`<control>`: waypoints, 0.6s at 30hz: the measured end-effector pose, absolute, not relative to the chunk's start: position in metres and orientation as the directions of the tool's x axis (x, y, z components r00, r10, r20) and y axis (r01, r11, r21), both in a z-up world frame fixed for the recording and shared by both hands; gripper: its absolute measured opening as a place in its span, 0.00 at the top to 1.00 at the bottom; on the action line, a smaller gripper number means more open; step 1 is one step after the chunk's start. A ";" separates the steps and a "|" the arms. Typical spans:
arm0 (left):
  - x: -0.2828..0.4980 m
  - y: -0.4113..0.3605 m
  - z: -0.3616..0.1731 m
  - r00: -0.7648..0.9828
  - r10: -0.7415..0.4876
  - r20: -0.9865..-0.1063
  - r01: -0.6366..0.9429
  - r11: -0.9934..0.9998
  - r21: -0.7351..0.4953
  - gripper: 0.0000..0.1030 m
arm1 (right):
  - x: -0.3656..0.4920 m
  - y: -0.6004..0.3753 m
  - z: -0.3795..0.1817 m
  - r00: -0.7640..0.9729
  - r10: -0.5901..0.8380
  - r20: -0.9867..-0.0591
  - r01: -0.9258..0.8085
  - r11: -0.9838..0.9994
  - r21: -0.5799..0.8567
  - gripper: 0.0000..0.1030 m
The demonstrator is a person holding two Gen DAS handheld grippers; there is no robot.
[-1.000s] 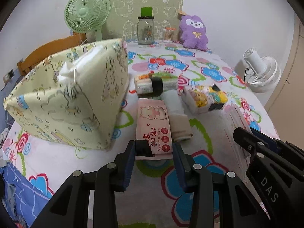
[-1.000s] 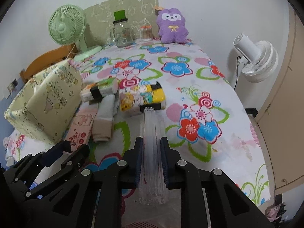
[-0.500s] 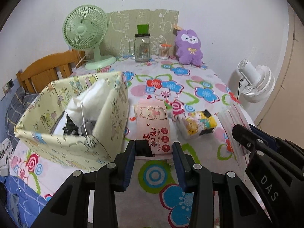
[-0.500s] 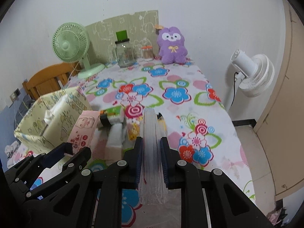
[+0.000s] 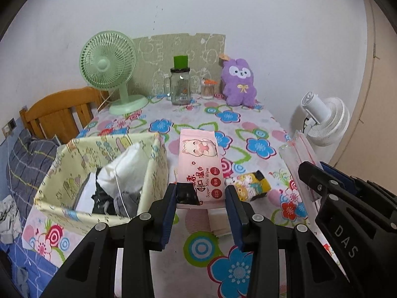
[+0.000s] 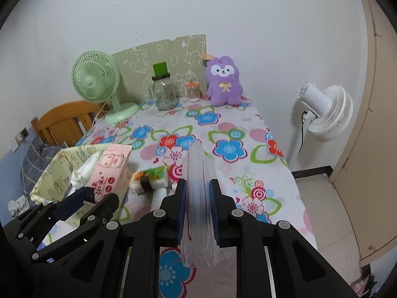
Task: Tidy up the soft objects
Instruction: 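Carry the clear bag with the right tool while the left tool grasps the pink wipe pack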
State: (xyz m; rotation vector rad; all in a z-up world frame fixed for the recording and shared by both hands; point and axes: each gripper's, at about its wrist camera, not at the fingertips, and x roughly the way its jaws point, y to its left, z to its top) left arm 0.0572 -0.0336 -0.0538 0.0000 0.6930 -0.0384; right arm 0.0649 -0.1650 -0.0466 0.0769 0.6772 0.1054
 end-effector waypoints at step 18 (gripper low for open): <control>0.065 -0.007 -0.025 0.796 -0.050 -0.604 0.055 0.998 -0.011 0.62 | 0.071 -0.139 -0.013 0.803 0.109 -0.586 -0.078 0.994 0.078 0.80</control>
